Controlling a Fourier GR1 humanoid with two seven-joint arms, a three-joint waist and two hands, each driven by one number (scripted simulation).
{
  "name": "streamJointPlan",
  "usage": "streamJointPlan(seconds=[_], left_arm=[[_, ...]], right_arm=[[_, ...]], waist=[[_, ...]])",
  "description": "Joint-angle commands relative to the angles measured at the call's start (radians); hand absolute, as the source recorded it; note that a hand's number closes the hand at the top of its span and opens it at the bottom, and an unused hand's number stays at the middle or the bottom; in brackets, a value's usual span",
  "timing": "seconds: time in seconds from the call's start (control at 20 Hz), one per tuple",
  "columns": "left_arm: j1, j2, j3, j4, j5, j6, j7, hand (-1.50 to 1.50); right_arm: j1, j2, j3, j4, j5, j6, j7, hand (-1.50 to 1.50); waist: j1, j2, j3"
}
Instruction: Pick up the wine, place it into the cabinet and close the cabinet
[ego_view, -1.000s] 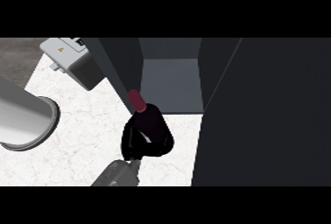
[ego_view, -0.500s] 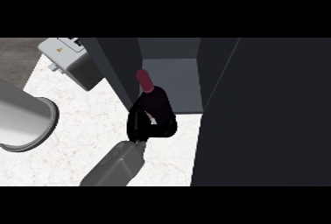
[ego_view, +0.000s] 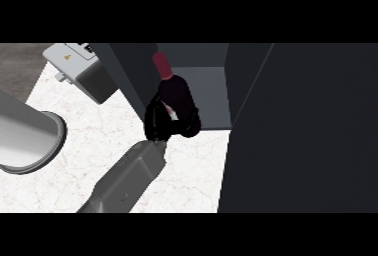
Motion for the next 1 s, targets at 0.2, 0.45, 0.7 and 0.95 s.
streamJointPlan(seconds=[0.2,0.45,0.7,0.95], left_arm=[[-0.134,0.000,-0.030,0.098,0.103,0.052,-0.023,1.50],[-0.242,0.000,0.066,0.263,0.082,-0.052,-0.002,1.50],[-0.354,0.000,0.079,0.324,0.063,-0.003,0.083,1.50],[-0.398,0.000,0.058,0.353,0.098,0.048,0.133,1.50]], right_arm=[[0.024,0.009,0.021,-0.024,-0.006,0.000,-0.001,-1.50],[0.039,0.011,0.020,0.031,0.010,0.034,-0.078,-1.50],[0.025,-0.006,-0.019,0.009,-0.025,0.028,-0.058,-1.50],[-0.032,0.024,0.029,0.099,0.027,0.020,-0.106,-1.50]], waist=[[-0.016,0.003,0.000],[-0.019,0.007,0.000],[-0.024,0.007,0.000],[-0.045,0.014,0.000]])
